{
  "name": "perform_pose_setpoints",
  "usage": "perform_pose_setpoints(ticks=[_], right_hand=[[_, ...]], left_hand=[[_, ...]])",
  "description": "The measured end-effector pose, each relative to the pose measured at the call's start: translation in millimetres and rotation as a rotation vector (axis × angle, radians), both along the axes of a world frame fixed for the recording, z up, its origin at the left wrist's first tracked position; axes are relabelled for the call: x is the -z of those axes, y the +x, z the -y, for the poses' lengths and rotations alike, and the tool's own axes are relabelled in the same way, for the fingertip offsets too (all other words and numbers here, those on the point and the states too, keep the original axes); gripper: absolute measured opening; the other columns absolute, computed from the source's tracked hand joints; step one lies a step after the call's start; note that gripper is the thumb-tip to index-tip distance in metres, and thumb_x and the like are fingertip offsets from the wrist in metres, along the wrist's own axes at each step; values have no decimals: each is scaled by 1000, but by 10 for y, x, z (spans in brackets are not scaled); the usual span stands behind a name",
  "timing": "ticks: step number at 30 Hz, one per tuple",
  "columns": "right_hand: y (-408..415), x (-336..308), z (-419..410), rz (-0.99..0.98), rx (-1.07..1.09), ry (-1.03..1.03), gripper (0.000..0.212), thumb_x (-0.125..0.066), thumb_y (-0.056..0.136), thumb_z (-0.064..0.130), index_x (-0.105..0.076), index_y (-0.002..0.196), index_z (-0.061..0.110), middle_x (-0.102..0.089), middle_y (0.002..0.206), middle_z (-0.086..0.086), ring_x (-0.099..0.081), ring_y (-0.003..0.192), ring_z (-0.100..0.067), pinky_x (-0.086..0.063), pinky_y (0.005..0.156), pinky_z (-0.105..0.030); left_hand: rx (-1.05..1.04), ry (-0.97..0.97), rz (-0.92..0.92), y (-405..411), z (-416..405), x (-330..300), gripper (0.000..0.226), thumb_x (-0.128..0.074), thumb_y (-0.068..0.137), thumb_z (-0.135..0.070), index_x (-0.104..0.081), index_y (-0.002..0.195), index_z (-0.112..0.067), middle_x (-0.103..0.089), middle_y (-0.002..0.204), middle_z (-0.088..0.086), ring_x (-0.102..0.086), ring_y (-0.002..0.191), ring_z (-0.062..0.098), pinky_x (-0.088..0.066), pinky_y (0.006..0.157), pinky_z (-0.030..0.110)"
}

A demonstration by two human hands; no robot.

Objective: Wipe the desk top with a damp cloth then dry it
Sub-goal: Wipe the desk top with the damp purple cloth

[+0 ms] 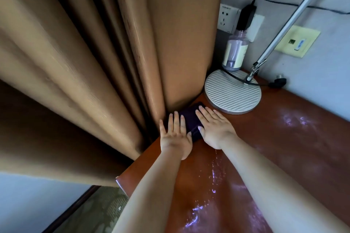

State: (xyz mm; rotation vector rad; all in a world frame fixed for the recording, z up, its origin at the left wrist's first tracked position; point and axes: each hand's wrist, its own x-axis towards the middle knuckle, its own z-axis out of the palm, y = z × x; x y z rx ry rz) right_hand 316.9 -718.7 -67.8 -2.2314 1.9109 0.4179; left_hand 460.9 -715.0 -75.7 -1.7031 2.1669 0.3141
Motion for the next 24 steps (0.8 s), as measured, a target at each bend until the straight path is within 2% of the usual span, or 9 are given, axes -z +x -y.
perform_pose_setpoints(ticks=[4,10,15,24], right_hand=[[-9,15,-155,5,60,7,57,-11,104,36,10,152,14,18,159,-2,13,147,-15,6,120,-33],[-55,8,-631,30,94,-3,57,-14,104,35,8,152,12,15,160,-5,11,148,-17,5,120,-33],[-35,-26,-905,33,95,27,58,-16,104,34,8,152,10,14,160,-7,9,148,-19,3,120,-33],[-60,-109,-438,24,25,94,61,-23,102,29,9,152,13,17,160,-4,12,147,-18,3,120,-33]], left_hand=[[41,0,13,-13,-80,-19,60,-5,103,-41,19,150,-13,28,157,7,24,145,23,11,116,55],[49,51,-96,-50,-516,-37,60,-10,104,-40,16,152,-16,28,157,3,26,144,19,11,117,54],[56,41,-81,-46,-775,-62,59,-9,103,-40,15,152,-18,27,158,2,26,144,19,11,116,55],[25,18,-124,-56,-499,7,62,-10,103,-44,17,152,-18,29,157,2,27,144,19,14,116,53]])
